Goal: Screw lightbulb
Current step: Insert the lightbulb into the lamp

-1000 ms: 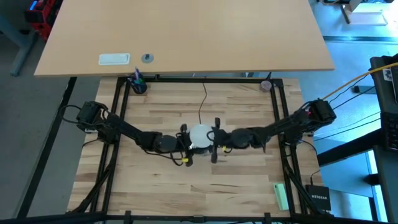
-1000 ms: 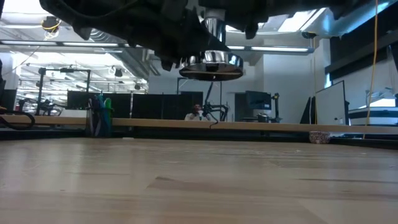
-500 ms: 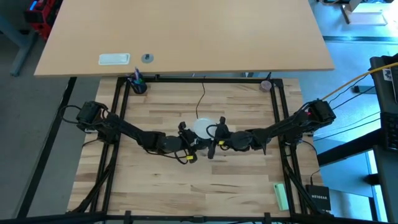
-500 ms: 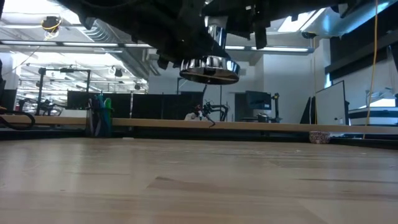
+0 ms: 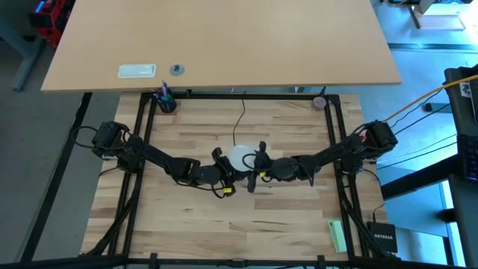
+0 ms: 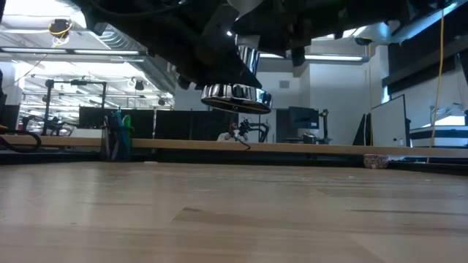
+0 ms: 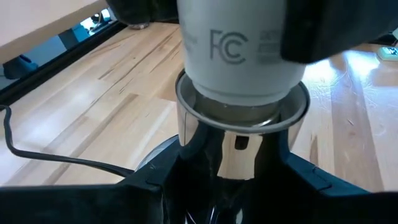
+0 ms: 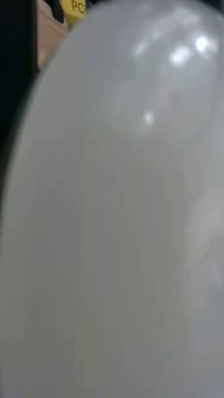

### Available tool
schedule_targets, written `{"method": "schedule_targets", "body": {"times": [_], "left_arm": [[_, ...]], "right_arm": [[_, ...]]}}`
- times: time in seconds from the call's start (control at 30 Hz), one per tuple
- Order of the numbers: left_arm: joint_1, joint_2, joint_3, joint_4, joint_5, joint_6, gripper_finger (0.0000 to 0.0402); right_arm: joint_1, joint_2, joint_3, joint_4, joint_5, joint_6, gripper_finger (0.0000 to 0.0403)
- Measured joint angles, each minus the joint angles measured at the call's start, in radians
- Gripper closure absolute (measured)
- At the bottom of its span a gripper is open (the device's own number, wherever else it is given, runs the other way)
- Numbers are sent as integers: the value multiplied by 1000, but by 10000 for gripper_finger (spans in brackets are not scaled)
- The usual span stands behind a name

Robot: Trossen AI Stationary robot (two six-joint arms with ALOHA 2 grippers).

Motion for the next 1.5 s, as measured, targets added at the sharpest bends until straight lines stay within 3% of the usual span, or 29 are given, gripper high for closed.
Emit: {"method": "schedule_targets", "body": {"times": [0.23, 0.73, 0.9, 1.07, 1.27, 1.5], "left_arm": [[6, 0, 1, -14, 0, -14, 237], [8, -3, 5, -18, -11, 1, 234], [8, -3, 5, -12, -11, 7, 233], [8, -8, 6, 2, -13, 8, 232], [8, -9, 6, -1, -10, 7, 232], [-6, -8, 5, 57, 80, 67, 232]], "right_arm": [[0, 0, 0, 2, -24, -7, 239], [2, 2, 0, 12, -20, -33, 176], [2, -22, 0, -1, -43, -49, 139], [2, -105, -1, -109, -50, -83, 113], [2, -216, -1, -282, -66, -101, 109], [2, -337, 0, -443, -110, -154, 109]]}}
